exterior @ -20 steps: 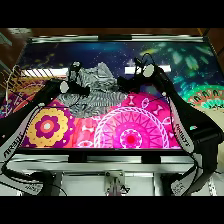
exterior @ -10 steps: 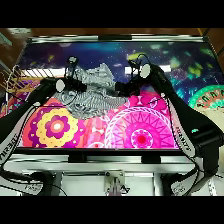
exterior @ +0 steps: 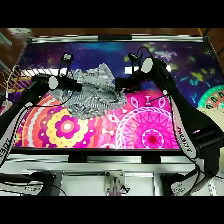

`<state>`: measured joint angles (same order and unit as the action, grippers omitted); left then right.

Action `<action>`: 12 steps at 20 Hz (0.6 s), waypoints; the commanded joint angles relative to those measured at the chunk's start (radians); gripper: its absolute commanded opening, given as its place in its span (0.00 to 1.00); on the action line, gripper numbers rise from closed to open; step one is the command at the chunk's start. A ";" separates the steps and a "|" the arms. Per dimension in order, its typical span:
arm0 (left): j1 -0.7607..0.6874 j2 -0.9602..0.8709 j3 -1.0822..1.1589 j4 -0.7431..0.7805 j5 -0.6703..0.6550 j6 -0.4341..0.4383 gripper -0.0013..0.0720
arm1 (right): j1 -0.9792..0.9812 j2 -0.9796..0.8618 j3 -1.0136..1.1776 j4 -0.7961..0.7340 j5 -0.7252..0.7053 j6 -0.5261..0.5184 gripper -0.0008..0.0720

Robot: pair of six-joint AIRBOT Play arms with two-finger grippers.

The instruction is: Fold the shirts.

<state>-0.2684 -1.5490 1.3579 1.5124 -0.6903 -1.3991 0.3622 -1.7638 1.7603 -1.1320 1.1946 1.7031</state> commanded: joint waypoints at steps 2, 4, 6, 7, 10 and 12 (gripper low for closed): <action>-0.002 0.003 0.000 -0.001 -0.010 0.000 0.10 | 0.030 -0.029 0.015 -0.034 0.028 0.021 0.75; -0.002 0.003 0.000 -0.001 -0.010 0.000 0.10 | 0.042 -0.065 0.015 -0.030 0.032 0.020 0.75; -0.002 0.005 0.000 -0.001 -0.010 0.000 0.10 | 0.048 -0.103 0.015 -0.030 0.004 0.014 0.75; -0.002 0.007 0.000 -0.001 -0.010 0.000 0.10 | 0.049 -0.121 0.015 -0.029 -0.024 0.012 0.75; -0.002 0.010 0.000 -0.001 -0.010 0.000 0.10 | 0.049 -0.162 0.015 0.002 -0.093 0.012 0.49; -0.002 0.011 0.000 -0.001 -0.010 0.000 0.10 | 0.051 -0.162 0.015 -0.009 -0.106 0.010 0.12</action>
<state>-0.2699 -1.5406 1.3579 1.5112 -0.6998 -1.3991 0.4107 -1.9060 1.7741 -1.1454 1.1320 1.7168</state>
